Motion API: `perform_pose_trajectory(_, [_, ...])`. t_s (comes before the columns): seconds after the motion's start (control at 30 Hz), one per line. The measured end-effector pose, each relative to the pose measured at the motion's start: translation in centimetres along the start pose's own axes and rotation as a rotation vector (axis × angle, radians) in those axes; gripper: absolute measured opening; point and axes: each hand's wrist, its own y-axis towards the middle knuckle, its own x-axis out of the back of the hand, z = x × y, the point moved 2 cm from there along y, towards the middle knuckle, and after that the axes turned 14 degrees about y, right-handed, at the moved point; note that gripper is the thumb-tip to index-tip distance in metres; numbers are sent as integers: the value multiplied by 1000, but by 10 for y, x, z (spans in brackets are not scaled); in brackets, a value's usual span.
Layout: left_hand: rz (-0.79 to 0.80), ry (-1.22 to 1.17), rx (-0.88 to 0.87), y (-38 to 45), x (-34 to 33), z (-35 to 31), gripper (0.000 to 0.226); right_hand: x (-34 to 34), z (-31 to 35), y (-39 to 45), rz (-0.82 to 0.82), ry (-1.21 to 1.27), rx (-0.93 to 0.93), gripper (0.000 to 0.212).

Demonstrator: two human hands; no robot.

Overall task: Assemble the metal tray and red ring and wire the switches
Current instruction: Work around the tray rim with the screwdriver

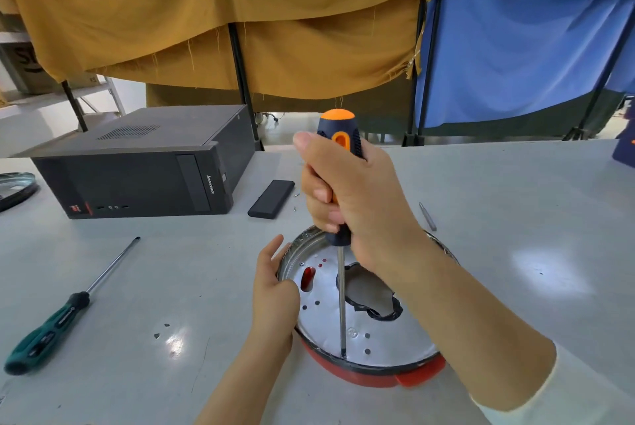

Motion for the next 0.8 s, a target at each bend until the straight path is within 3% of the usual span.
perform_pose_trajectory(0.07, [-12, -8, 2, 0, -1, 1, 73, 0, -2, -5, -182, -74, 139, 31])
perform_pose_trajectory(0.13, [-8, -24, 13, 0, -1, 1, 72, 1, 0, -7, -242, -124, 182, 30])
perform_pose_trajectory(0.27, [38, 10, 39, 1, 2, -1, 73, 2, 8, 0, 39, -169, -23, 29])
perform_pose_trajectory(0.4, [71, 3, 148, 1, 6, -2, 78, 6, 13, 9, 323, -7, -228, 21])
perform_pose_trajectory(0.47, [87, -70, 208, -3, 6, 1, 71, 8, 12, 10, 418, 116, -297, 14])
perform_pose_trajectory(0.53, [109, -142, 240, -7, 5, 4, 59, 8, 9, 10, 451, 180, -333, 24])
perform_pose_trajectory(0.63, [105, -163, 256, -8, 4, 4, 50, 6, 2, 10, 378, 152, -301, 37])
perform_pose_trajectory(0.8, [134, -156, 237, -3, 2, 2, 69, -4, -4, 3, 128, 80, -101, 29])
